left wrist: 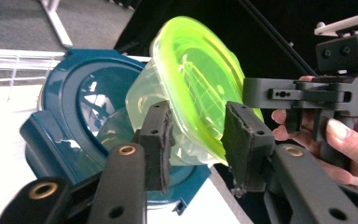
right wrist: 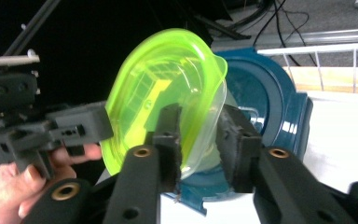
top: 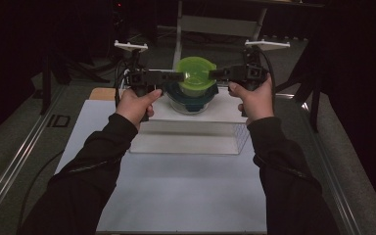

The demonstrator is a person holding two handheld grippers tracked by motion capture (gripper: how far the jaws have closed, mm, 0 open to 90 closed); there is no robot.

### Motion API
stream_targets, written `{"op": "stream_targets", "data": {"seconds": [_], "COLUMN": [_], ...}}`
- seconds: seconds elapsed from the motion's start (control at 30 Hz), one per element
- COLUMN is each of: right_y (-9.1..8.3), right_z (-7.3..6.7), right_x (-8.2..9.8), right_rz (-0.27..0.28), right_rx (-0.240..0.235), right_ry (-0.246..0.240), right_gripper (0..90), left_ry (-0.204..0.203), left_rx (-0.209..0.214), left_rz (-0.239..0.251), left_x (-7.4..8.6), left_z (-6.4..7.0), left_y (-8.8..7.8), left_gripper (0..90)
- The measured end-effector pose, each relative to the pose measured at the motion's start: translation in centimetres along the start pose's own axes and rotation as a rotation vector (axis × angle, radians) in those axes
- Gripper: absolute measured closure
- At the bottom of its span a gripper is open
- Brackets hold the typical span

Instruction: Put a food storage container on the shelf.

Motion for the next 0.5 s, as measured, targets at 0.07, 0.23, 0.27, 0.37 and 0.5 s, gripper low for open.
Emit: {"op": "stream_targets", "data": {"seconds": [0.07, 0.23, 0.27, 0.37, 0.5], "right_y": [0.3, 0.6, 0.6, -0.1, -0.8], "right_z": [0.0, 0.4, 0.4, -0.1, -0.6], "right_x": [-0.2, -0.6, -0.6, -0.9, -0.7], "right_rz": [-0.004, 0.008, 0.008, 0.035, 0.041], "right_rx": [0.014, 0.003, 0.003, -0.001, -0.017], "right_ry": [-0.007, 0.016, 0.016, -0.002, -0.044], "right_gripper": [64.9, 55.7, 55.7, 52.0, 49.3], "left_ry": [-0.006, -0.009, -0.009, -0.005, 0.000], "left_rx": [-0.003, -0.014, -0.014, 0.001, 0.000], "left_rz": [-0.002, 0.013, 0.013, 0.028, 0.048], "left_x": [-0.1, -0.5, -0.5, -0.5, -0.6], "left_z": [-0.1, -0.3, -0.3, -0.1, -0.2], "left_y": [0.1, 0.2, 0.2, 0.0, -0.8], "left_gripper": [58.4, 51.4, 51.4, 49.1, 47.4]}}
Point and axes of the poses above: each handheld gripper's, and its own axes: y roughly forward along the jaws, x roughly out of its underside, z roughly to its right, the point moved 2 cm from there along y, roughly forward along the jaws, and after that the axes turned 14 degrees about z, right-handed, at the moved point
